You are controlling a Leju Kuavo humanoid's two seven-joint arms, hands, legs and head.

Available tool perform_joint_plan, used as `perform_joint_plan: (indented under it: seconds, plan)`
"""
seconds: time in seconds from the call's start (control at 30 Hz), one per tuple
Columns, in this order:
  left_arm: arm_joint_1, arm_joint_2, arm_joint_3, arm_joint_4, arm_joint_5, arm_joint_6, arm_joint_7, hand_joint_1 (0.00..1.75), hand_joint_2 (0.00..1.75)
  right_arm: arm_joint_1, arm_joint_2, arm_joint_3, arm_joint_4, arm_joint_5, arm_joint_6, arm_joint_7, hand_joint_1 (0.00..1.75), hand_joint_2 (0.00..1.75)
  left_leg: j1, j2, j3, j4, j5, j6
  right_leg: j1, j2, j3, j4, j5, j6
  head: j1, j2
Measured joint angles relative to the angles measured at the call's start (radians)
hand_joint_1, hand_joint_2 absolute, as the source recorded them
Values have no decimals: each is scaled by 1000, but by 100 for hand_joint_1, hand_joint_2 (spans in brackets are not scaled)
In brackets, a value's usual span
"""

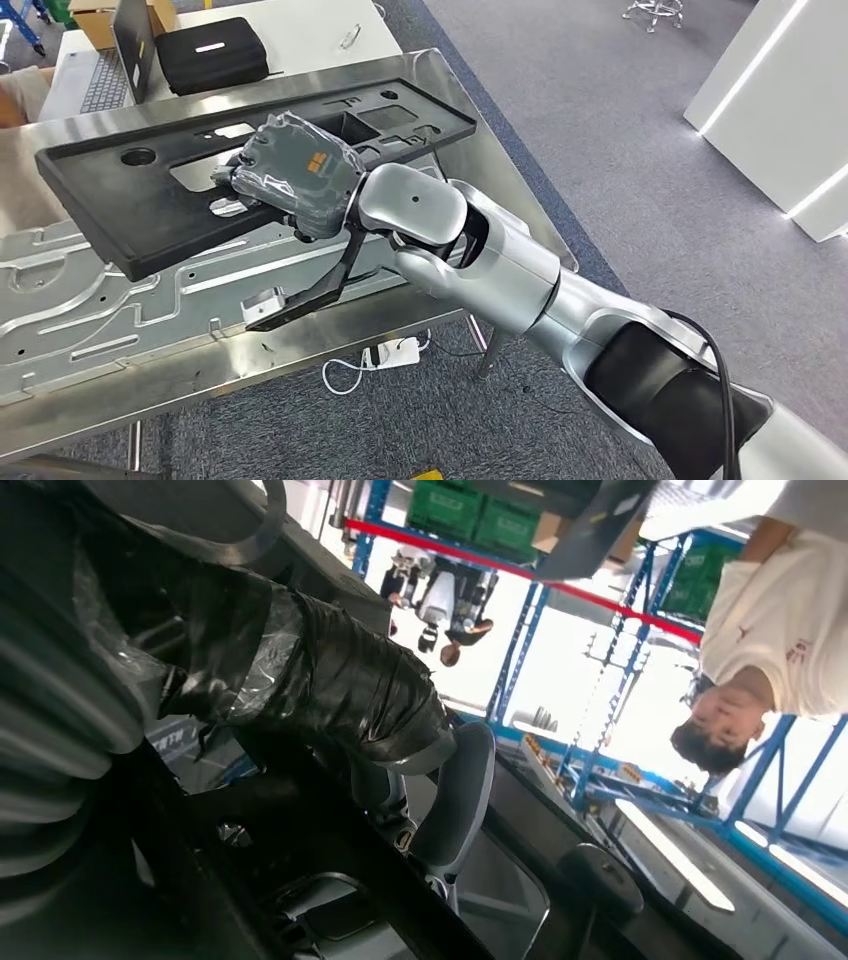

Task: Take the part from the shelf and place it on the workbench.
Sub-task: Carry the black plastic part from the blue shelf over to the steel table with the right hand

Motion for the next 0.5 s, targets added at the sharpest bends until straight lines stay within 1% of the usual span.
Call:
perform_joint_plan:
  seconds: [0.03, 0.07, 0.1, 0.13, 0.17, 0.2, 0.23, 0.27, 0.3, 0.33, 0.37, 0.4, 0.43, 0.5]
  plan:
    - [-2, 2, 0, 1, 1, 5, 2, 0, 175, -1, 4, 0, 3, 0, 0, 0, 175, 175, -1, 26, -16, 37, -21, -6, -5, -12, 10, -12, 3, -1, -1, 0]
    - [-5, 4, 0, 2, 3, 9, 3, 0, 175, -1, 8, 0, 6, 0, 1, -1, 175, 175, 3, 56, -43, 94, -48, -13, -6, -23, 18, -18, 3, -1, -2, 0]
    - [-8, 5, 0, 2, 3, 11, 4, 0, 175, 0, 9, 1, 9, 0, 1, -1, 175, 175, 9, 74, -77, 160, -74, -20, -7, -35, 22, -19, 0, 0, -2, 0]
    - [-9, 5, 0, 3, 3, 11, 5, 0, 175, 2, 11, 3, 12, 0, 2, -1, 175, 175, 16, 84, -106, 214, -90, -28, -9, -46, 25, -18, -3, 2, -2, 0]
    - [-9, 5, 0, 3, 4, 11, 6, 0, 175, 6, 12, 4, 16, 0, 3, -1, 175, 175, 24, 89, -122, 240, -89, -36, -12, -57, 27, -16, -8, 5, -2, 0]
    - [-8, 5, 0, 3, 4, 10, 6, 0, 175, 8, 13, 5, 19, 0, 4, -1, 175, 175, 31, 94, -118, 225, -69, -44, -15, -67, 29, -12, -13, 10, -2, 0]
    - [-8, 5, 0, 4, 3, 9, 7, 0, 175, 10, 14, 6, 22, 0, 4, -1, 175, 175, 38, 100, -92, 172, -35, -52, -20, -76, 31, -7, -19, 17, -2, 0]
    - [-7, 5, 0, 4, 3, 7, 6, 0, 175, 10, 15, 6, 24, 0, 5, -1, 175, 175, 44, 108, -57, 99, -4, -62, -23, -83, 32, 1, -27, 26, -2, 0]
    - [-7, 5, 0, 4, 3, 4, 4, 0, 175, 9, 15, 6, 25, 0, 6, 0, 175, 175, 45, 111, -25, 39, 18, -67, -25, -88, 31, 9, -34, 35, -2, 0]
    - [-7, 6, 0, 4, 2, 1, 2, 0, 175, 9, 16, 6, 26, -3, 11, 1, 175, 175, 45, 112, -3, -1, 27, -65, -23, -91, 29, 15, -40, 44, -1, 0]
    - [-5, 6, 0, 5, 2, -2, 0, 0, 175, 10, 16, 6, 28, -8, 21, 4, 175, 175, 46, 110, 5, -17, 26, -61, -20, -93, 28, 20, -46, 48, 1, 0]
    - [-3, 7, 0, 5, 2, -3, -2, 0, 175, 11, 16, 7, 31, -15, 36, 9, 175, 175, 45, 105, 6, -16, 24, -53, -17, -93, 28, 21, -48, 45, 2, 0]
    - [-1, 7, 0, 5, 4, -4, -2, 0, 175, 12, 16, 7, 36, -25, 55, 16, 175, 175, 46, 104, 6, -16, 25, -48, -15, -92, 30, 20, -48, 35, 5, 0]
    - [1, 6, 0, 6, 8, -4, -3, 0, 175, 13, 16, 8, 57, -45, 93, 32, 175, 175, 44, 103, 6, -17, 24, -45, -14, -90, 32, 17, -45, 12, 5, 0]
